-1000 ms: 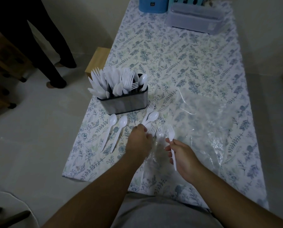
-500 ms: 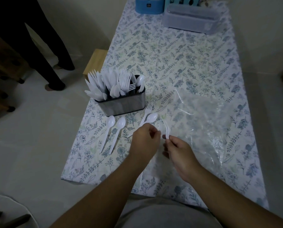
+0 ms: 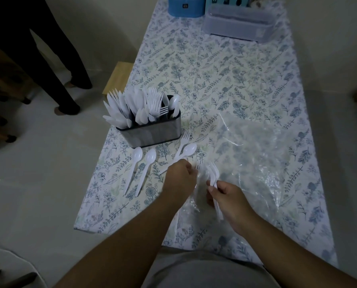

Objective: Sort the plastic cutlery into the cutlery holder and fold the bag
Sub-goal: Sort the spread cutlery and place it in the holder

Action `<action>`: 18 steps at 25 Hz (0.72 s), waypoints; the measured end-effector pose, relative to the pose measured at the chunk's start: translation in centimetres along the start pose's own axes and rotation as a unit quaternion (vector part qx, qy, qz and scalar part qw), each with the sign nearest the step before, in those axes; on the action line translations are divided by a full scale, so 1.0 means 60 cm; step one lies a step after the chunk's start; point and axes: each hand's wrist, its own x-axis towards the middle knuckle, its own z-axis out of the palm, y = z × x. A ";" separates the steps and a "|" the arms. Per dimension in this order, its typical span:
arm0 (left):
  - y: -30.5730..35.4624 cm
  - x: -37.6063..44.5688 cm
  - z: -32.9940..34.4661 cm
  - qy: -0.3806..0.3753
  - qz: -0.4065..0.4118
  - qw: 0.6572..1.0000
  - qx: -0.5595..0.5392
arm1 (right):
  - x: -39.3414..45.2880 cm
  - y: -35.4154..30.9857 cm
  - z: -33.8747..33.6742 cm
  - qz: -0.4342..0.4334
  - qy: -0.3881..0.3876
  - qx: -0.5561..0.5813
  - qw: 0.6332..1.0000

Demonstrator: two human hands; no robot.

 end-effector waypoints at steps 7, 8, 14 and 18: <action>0.003 0.032 0.027 -0.031 0.019 0.988 0.150 | -0.003 -0.001 -0.016 0.023 0.017 0.023 0.999; 0.001 0.030 0.023 -0.028 0.018 0.988 0.151 | -0.001 0.001 -0.016 0.026 0.017 0.025 0.999; -0.023 -0.023 -0.006 -0.033 0.041 0.995 0.083 | 0.014 -0.004 0.001 0.061 0.000 0.088 0.994; -0.038 -0.036 -0.019 -0.055 0.027 0.994 0.089 | 0.021 -0.012 0.015 0.053 -0.015 0.087 0.995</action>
